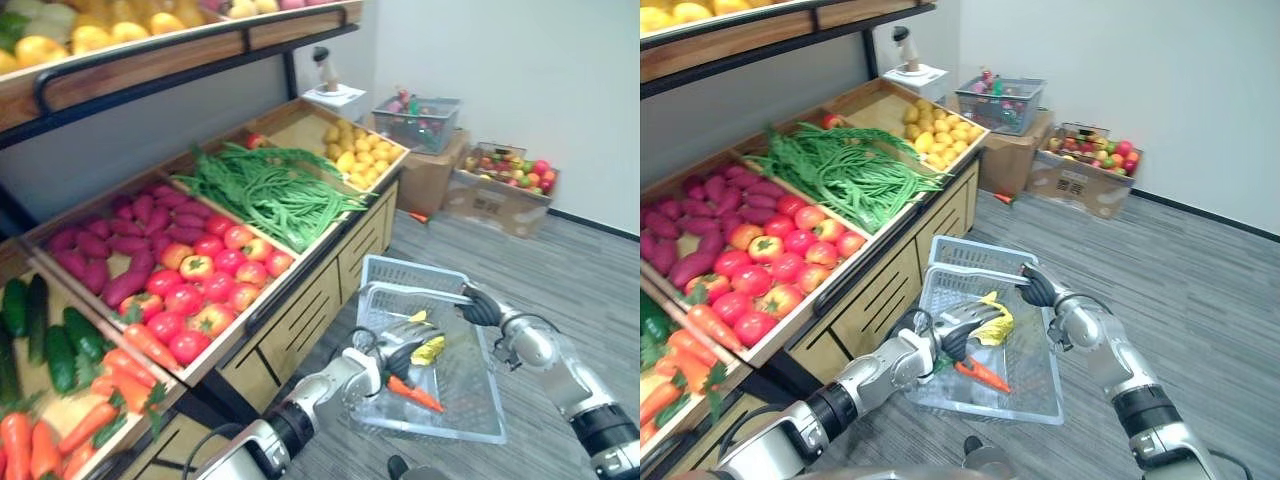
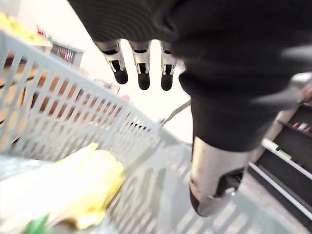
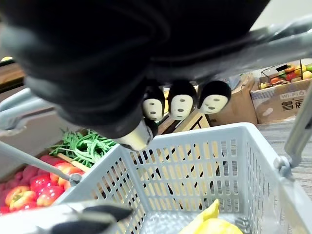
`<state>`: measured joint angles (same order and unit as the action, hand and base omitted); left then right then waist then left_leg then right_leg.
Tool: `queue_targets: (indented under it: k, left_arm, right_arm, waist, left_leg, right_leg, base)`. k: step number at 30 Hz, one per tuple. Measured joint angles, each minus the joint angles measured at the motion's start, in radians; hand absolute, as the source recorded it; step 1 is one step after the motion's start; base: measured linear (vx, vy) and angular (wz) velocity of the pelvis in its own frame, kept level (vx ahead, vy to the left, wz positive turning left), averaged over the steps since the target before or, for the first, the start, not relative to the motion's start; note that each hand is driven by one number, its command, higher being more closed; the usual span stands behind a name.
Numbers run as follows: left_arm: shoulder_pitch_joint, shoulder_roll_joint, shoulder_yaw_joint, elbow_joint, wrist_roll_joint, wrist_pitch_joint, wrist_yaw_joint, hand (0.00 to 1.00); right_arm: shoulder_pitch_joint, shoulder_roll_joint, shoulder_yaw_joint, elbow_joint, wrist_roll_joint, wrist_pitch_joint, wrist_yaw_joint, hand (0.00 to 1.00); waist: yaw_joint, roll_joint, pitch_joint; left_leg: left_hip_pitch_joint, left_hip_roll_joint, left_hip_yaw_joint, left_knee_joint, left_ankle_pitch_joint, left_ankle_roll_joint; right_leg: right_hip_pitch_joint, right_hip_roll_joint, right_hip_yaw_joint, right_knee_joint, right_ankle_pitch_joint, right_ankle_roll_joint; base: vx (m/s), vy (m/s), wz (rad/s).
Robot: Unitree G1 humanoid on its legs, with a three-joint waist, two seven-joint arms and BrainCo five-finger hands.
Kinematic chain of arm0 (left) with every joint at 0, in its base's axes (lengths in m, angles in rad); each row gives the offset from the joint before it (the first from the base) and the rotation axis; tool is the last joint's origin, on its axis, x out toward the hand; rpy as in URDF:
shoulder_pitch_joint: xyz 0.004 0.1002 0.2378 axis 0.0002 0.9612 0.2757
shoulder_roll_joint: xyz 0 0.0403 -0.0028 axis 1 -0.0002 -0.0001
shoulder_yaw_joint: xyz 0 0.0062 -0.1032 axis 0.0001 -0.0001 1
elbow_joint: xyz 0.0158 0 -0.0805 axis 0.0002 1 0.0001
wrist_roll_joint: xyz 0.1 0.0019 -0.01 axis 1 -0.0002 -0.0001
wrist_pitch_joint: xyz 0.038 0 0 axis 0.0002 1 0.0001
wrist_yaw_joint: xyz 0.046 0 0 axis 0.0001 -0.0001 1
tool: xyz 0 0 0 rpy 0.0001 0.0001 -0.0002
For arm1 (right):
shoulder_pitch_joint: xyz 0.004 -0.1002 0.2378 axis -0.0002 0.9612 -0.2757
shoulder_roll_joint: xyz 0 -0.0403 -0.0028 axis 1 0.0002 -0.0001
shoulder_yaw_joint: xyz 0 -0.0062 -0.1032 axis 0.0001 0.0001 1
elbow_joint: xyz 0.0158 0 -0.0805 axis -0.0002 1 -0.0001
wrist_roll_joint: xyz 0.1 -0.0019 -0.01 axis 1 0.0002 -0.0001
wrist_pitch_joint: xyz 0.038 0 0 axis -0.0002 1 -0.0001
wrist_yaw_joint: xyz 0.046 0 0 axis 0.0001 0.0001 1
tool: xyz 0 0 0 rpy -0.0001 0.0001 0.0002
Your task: Pick vegetable in the basket
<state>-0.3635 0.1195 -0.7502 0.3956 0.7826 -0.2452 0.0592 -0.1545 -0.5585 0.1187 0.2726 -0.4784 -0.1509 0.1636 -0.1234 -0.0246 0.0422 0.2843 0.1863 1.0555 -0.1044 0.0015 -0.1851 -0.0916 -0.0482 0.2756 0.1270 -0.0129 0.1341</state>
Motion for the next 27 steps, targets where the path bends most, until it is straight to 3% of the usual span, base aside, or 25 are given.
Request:
queue_targets:
  k: [3,4,9,14,16,21,24,26,27]
  left_arm:
    - [0.034,0.018,0.014,-0.194,-0.149,-0.025,-0.029,0.00]
    - [0.059,0.030,0.033,-0.261,-0.244,-0.035,-0.044,0.00]
    - [0.196,0.082,0.200,-0.463,-0.529,-0.034,-0.056,0.00]
    - [0.327,0.079,0.425,-0.601,-0.585,-0.035,0.003,0.00]
    - [0.374,0.079,0.558,-0.622,-0.581,-0.035,0.058,0.00]
    - [0.464,0.050,0.761,-0.636,-0.572,-0.024,0.134,0.00]
    - [0.498,0.019,0.848,-0.574,-0.565,-0.006,0.165,0.00]
    - [0.507,0.001,0.916,-0.462,-0.564,0.023,0.176,0.00]
    - [0.518,-0.011,0.953,-0.386,-0.547,0.046,0.190,0.00]
  right_arm:
    - [0.072,0.043,-0.136,0.045,0.000,0.010,-0.004,1.00]
    - [0.101,0.070,-0.183,0.073,0.001,0.018,-0.006,1.00]
    - [0.161,0.165,-0.349,0.316,0.011,0.063,-0.036,1.00]
    - [0.162,0.211,-0.523,0.599,0.050,0.088,-0.096,1.00]
    - [0.163,0.221,-0.627,0.714,0.073,0.099,-0.158,1.00]
    - [0.202,0.225,-0.752,0.848,0.152,0.102,-0.238,1.00]
    - [0.220,0.235,-0.787,0.869,0.179,0.109,-0.267,1.00]
    - [0.234,0.255,-0.791,0.868,0.184,0.109,-0.286,1.00]
    - [0.240,0.261,-0.794,0.859,0.186,0.109,-0.293,1.00]
  waist:
    - [0.041,0.001,0.001]
    - [0.058,0.000,0.002]
    - [0.099,-0.001,0.002]
    - [0.123,0.005,-0.001]
    - [0.128,0.004,-0.001]
    - [0.132,-0.008,-0.006]
    - [0.139,-0.014,-0.007]
    - [0.134,-0.032,-0.012]
    - [0.131,-0.029,-0.010]
  left_leg:
    - [-0.023,0.004,-0.061,0.002,0.007,0.013]
    - [-0.033,0.006,-0.091,0.001,0.009,0.020]
    - [-0.096,-0.002,-0.267,0.000,0.014,0.050]
    - [-0.180,-0.030,-0.450,0.000,0.047,0.094]
    - [-0.221,-0.048,-0.545,0.000,0.067,0.114]
    - [-0.294,-0.070,-0.693,0.002,0.103,0.135]
    - [-0.309,-0.080,-0.749,0.000,0.117,0.138]
    - [-0.320,-0.099,-0.779,-0.001,0.123,0.132]
    - [-0.320,-0.101,-0.805,-0.001,0.126,0.130]
  right_leg:
    - [0.010,-0.022,-0.068,0.018,-0.006,0.003]
    - [0.017,-0.029,-0.093,0.020,-0.006,0.003]
    - [0.061,-0.084,-0.235,0.020,-0.015,0.013]
    - [0.087,-0.127,-0.361,0.008,-0.020,0.006]
    - [0.117,-0.144,-0.435,-0.014,-0.020,0.006]
    - [0.153,-0.158,-0.562,-0.037,-0.020,0.005]
    - [0.178,-0.159,-0.620,-0.055,-0.030,-0.010]
    - [0.192,-0.174,-0.645,-0.061,-0.083,-0.004]
    - [0.200,-0.173,-0.663,-0.060,-0.097,0.001]
  base:
    - [-0.02,-0.026,0.75]
    - [-0.02,-0.006,0.86]
    - [-0.01,0.007,0.94]
    - [0.01,0.016,1.08]
    - [0.03,0.010,1.12]
    - [0.00,0.031,0.91]
    - [-0.05,0.016,0.56]
    - [-0.11,-0.002,0.50]
    - [-0.11,-0.011,0.35]
